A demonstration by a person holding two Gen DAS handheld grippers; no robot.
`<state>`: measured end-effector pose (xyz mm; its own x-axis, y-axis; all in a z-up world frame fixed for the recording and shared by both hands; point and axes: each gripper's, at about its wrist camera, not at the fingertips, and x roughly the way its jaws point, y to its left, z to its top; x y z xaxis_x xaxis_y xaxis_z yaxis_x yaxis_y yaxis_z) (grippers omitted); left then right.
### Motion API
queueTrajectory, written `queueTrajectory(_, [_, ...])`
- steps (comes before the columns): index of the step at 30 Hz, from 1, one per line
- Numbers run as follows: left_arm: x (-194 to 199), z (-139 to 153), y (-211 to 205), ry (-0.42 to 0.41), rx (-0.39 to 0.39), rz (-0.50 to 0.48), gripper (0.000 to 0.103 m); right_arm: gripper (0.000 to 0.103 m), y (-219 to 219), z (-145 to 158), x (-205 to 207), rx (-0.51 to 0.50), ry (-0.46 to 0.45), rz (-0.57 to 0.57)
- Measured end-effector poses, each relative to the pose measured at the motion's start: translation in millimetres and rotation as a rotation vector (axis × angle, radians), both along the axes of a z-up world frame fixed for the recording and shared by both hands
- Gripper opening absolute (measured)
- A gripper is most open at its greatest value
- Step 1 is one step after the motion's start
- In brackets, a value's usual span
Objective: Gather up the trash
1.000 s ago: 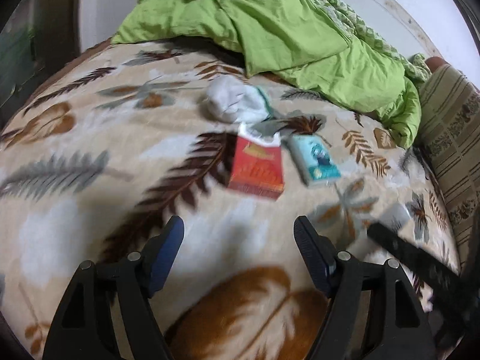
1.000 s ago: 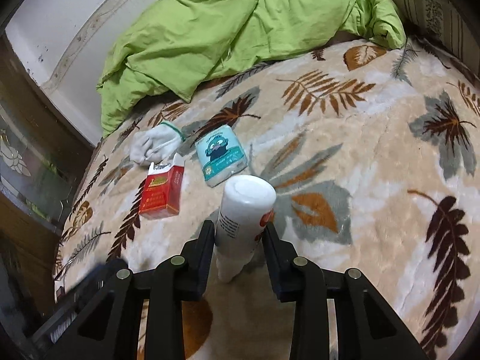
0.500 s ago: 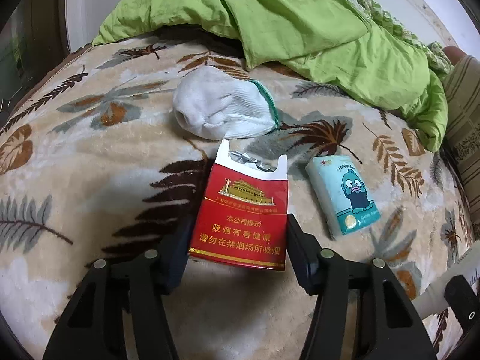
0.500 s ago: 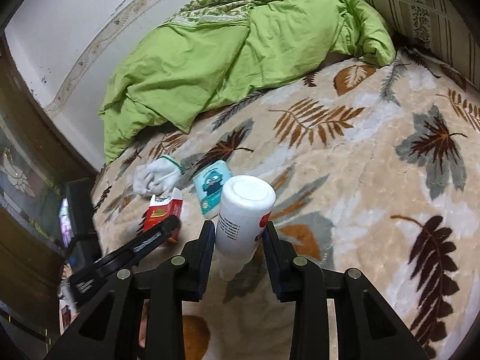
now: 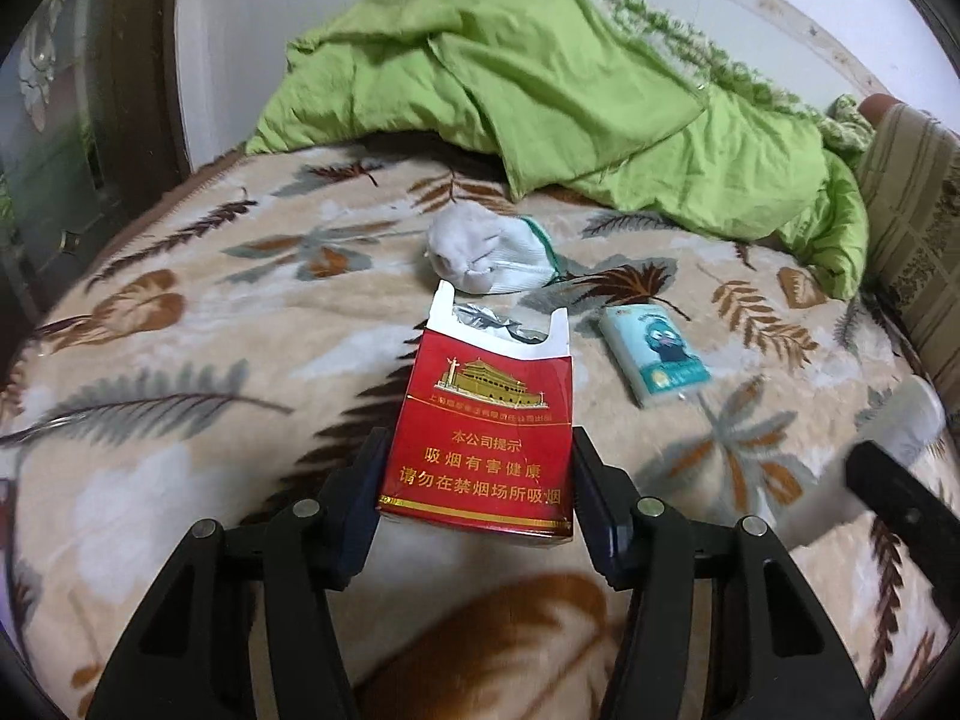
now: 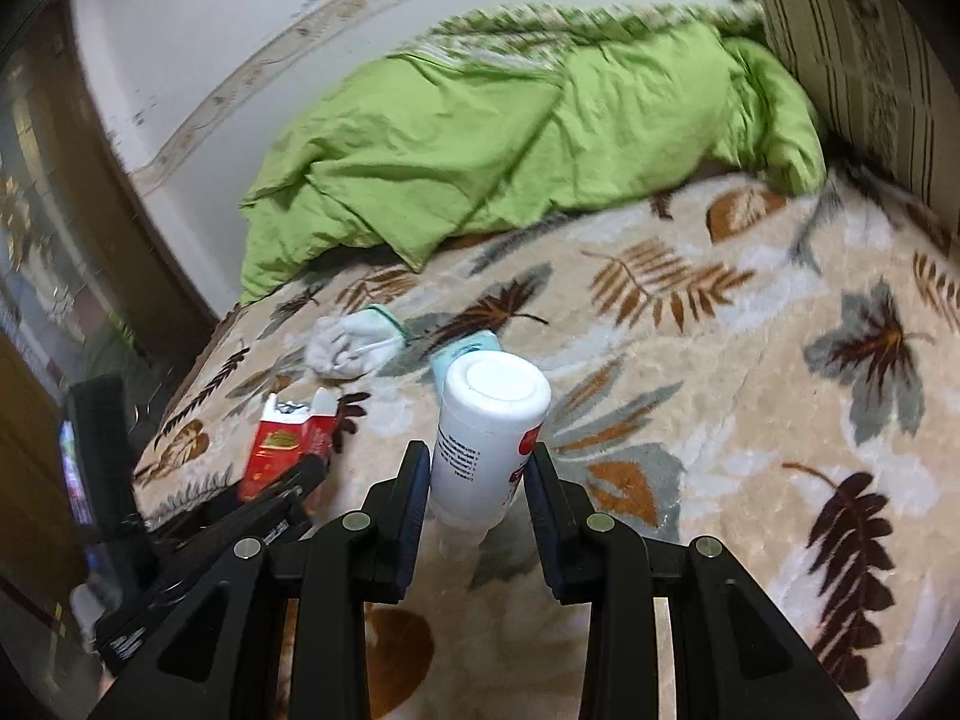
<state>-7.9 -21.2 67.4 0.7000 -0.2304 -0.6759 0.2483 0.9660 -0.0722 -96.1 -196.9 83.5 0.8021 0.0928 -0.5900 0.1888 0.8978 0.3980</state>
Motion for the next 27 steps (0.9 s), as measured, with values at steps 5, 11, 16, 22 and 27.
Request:
queueTrajectory(5, [-48, 12, 14, -0.048, 0.036, -0.022, 0.056, 0.034, 15, 6, -27, -0.043, -0.013, 0.034])
queueTrajectory(11, [-96, 14, 30, -0.08, 0.072, -0.042, 0.056, 0.034, 25, 10, -59, -0.068, -0.028, 0.055])
queueTrajectory(16, [-120, 16, 38, -0.098, 0.081, -0.041, 0.056, 0.034, 33, 9, -80, -0.077, -0.027, 0.085])
queueTrajectory(22, [-133, 19, 38, -0.113, 0.09, -0.045, 0.056, 0.034, 33, 11, -95, -0.06, -0.042, 0.087])
queueTrajectory(27, [-136, 19, 36, -0.12, 0.096, -0.052, 0.056, 0.034, 32, 12, -100, -0.055, -0.054, 0.087])
